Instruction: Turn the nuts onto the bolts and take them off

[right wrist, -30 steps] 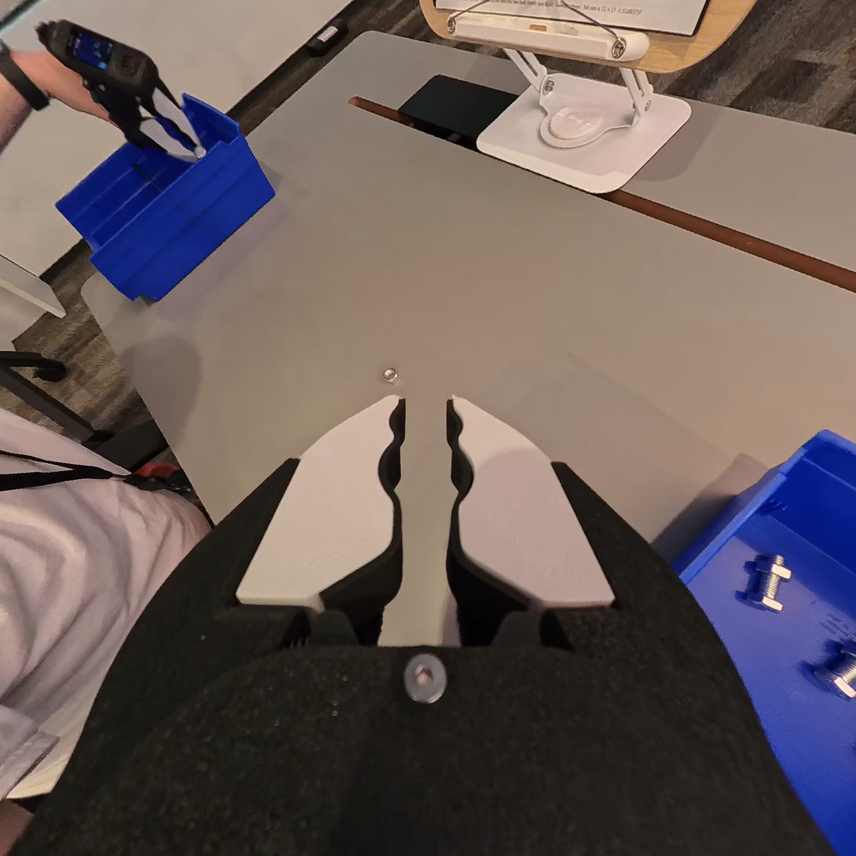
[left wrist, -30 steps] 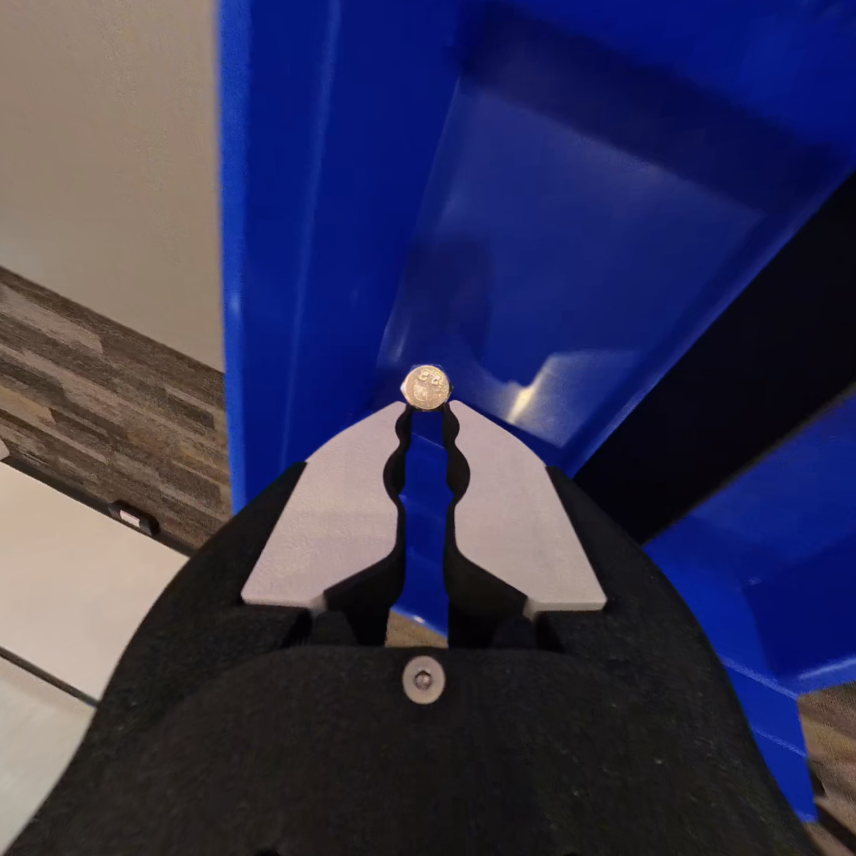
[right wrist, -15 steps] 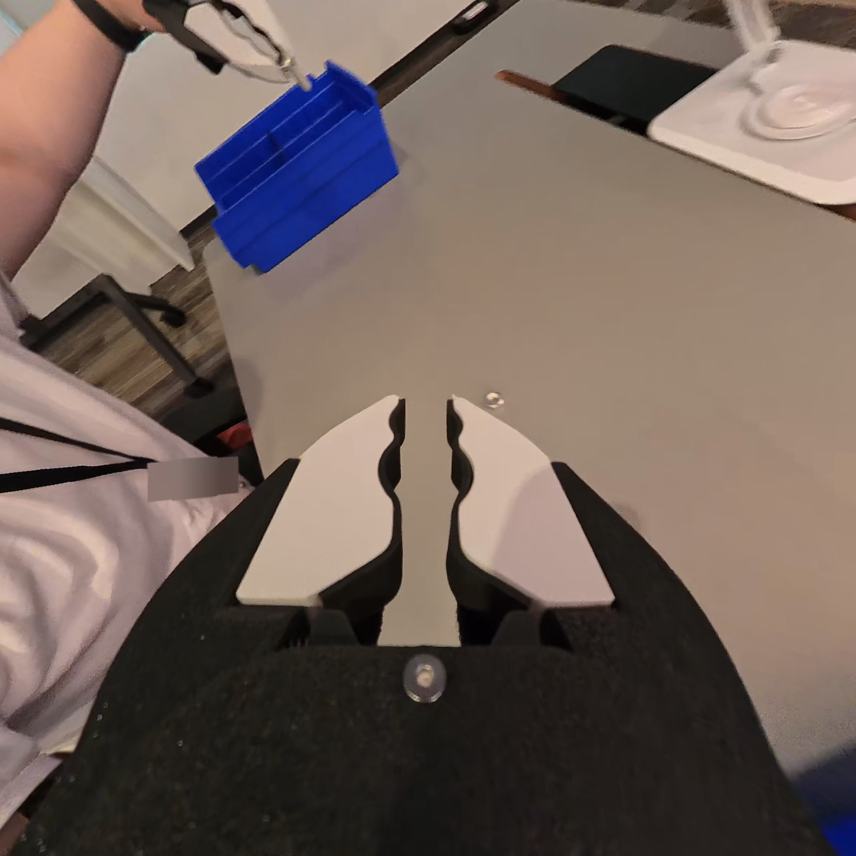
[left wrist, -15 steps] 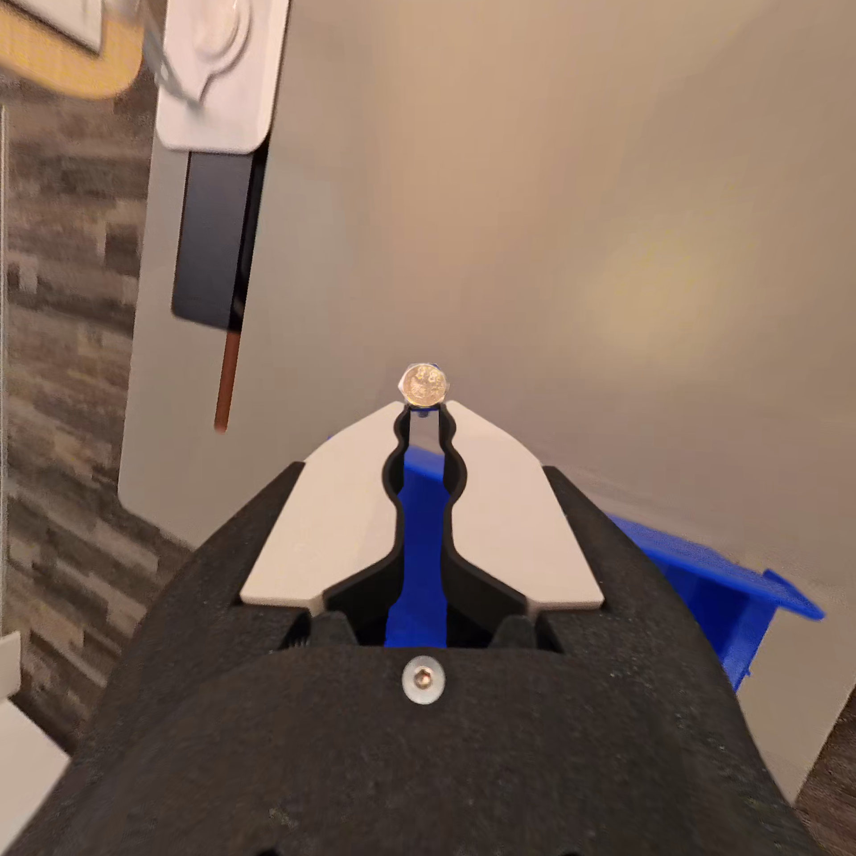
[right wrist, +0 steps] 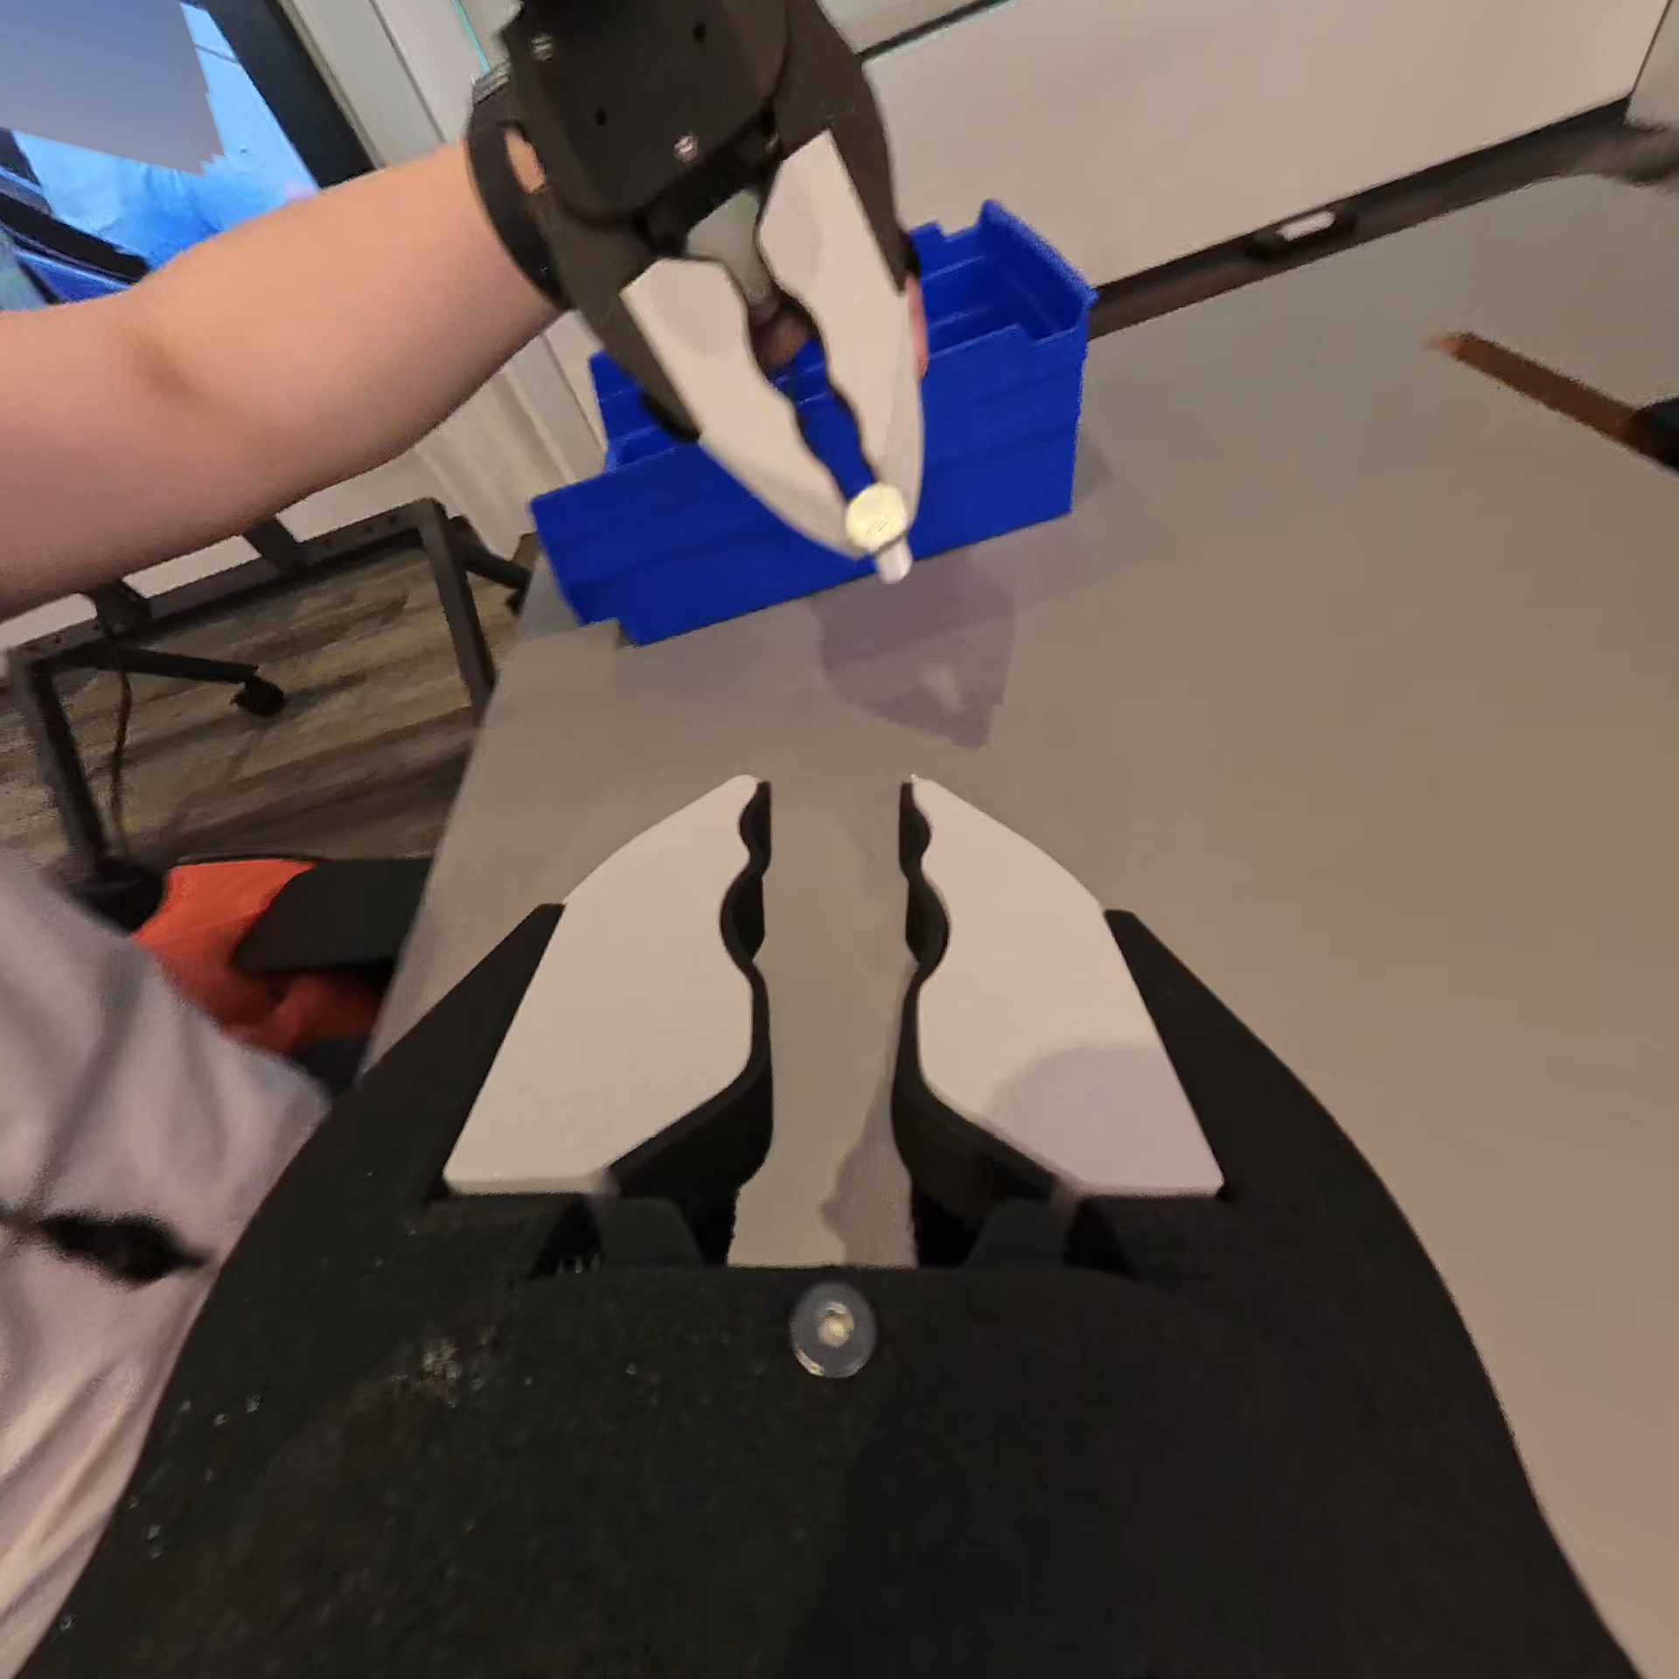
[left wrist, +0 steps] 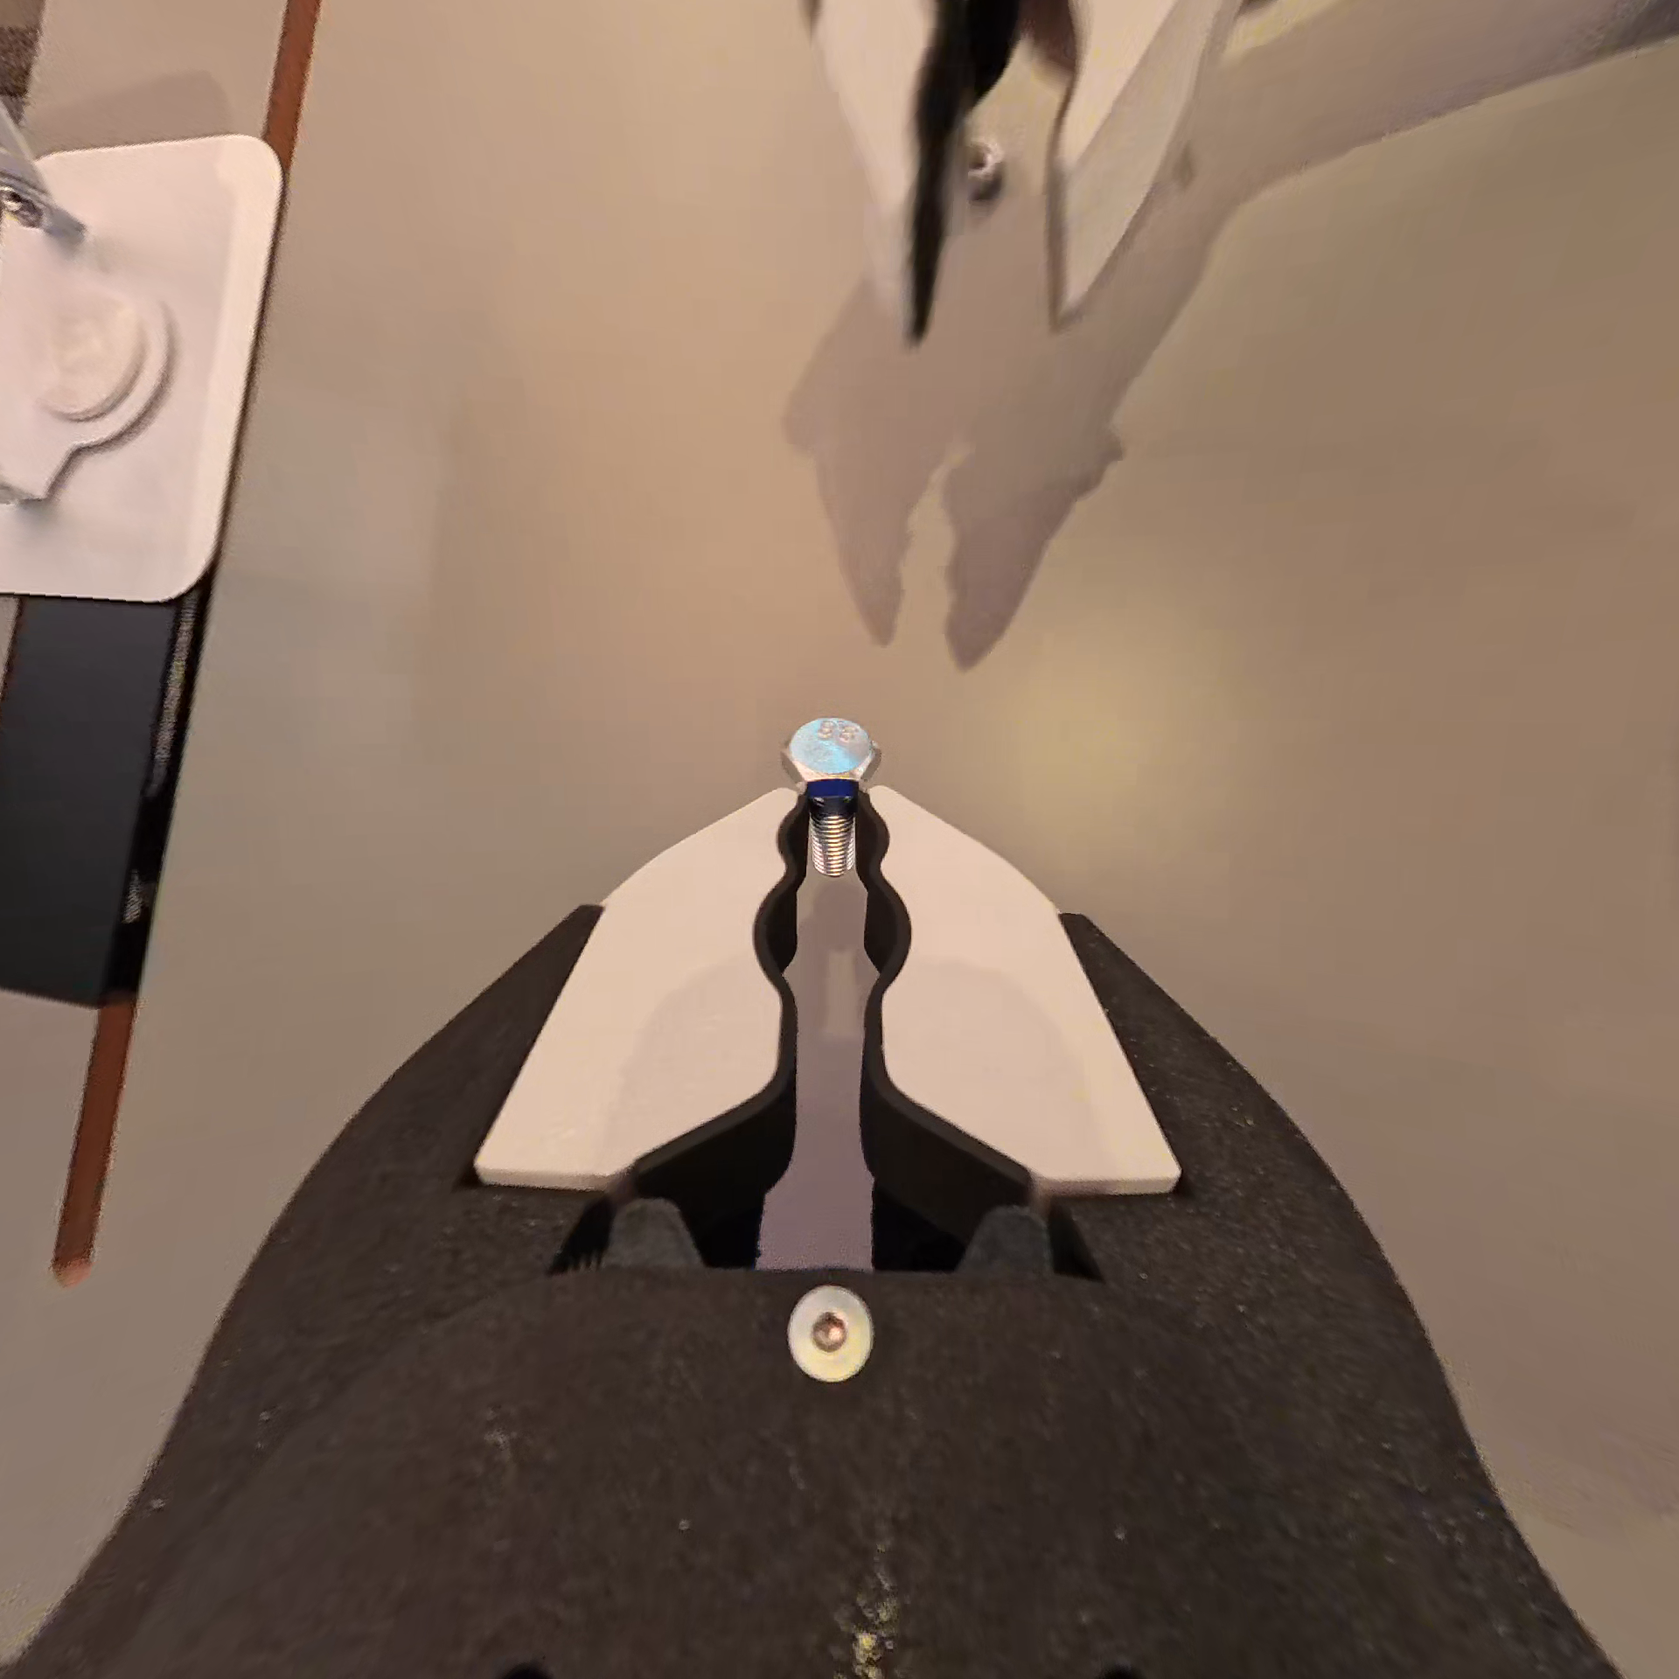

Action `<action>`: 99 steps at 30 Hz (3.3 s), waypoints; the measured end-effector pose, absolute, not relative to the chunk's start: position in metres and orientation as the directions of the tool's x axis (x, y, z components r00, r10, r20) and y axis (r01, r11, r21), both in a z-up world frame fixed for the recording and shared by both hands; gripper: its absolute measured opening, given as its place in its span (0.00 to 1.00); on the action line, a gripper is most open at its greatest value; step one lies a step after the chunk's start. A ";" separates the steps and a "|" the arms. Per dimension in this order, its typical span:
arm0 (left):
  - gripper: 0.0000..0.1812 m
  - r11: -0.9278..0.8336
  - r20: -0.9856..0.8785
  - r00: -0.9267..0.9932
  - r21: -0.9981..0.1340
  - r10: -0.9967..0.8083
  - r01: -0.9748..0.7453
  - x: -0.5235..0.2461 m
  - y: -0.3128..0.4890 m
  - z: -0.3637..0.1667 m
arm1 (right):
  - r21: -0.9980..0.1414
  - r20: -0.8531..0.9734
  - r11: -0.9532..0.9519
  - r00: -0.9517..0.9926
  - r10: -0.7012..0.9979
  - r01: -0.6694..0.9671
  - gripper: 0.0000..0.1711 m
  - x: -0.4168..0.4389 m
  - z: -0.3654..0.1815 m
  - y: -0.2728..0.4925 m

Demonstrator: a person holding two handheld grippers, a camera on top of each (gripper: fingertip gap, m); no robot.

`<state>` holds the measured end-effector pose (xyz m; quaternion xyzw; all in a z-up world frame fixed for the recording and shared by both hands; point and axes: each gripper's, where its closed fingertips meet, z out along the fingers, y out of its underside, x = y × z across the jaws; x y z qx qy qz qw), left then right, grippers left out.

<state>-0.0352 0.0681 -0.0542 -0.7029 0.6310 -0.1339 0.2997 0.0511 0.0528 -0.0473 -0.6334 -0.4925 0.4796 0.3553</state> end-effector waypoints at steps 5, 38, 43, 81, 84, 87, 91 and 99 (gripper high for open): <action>0.05 -0.029 -0.160 0.156 -0.601 -0.975 -0.799 -0.026 0.064 -0.068 | -0.950 -0.168 -0.169 0.025 0.985 0.263 0.21 -0.005 -0.069 0.066; 0.07 -0.045 -0.175 0.277 -0.769 -0.945 -0.638 0.039 0.053 -0.072 | -0.966 -0.256 -0.253 -0.110 0.960 0.043 0.10 0.027 -0.025 0.044; 0.05 -0.020 -0.203 0.245 -0.730 -0.948 -0.683 0.047 0.046 -0.068 | -0.963 -0.266 -0.259 -0.108 0.958 0.071 0.10 0.044 -0.026 0.038; 0.19 -0.058 -0.197 0.248 -0.659 -0.949 -0.749 0.074 0.026 -0.092 | -0.943 -0.014 -0.042 0.089 0.996 0.331 0.05 0.081 -0.079 0.023; 0.21 -0.123 -0.107 0.304 -0.753 -0.947 -0.647 0.077 0.024 -0.087 | -0.969 -0.111 -0.128 0.088 0.990 0.212 0.05 0.091 -0.060 0.027; 0.21 -0.143 -0.062 0.330 -0.814 -0.942 -0.563 0.082 0.024 -0.079 | -0.973 -0.116 -0.132 0.088 0.989 0.192 0.05 0.098 -0.053 0.029; 0.16 -0.127 -0.031 0.336 -0.890 -0.941 -0.438 0.089 0.025 -0.051 | -0.971 -0.083 -0.098 0.076 0.994 0.216 0.05 0.099 -0.052 0.026; 0.11 -0.117 0.040 0.320 -0.968 -0.946 -0.224 0.111 0.021 -0.018 | -0.983 -0.056 -0.067 0.068 0.996 0.173 0.05 0.092 -0.040 0.022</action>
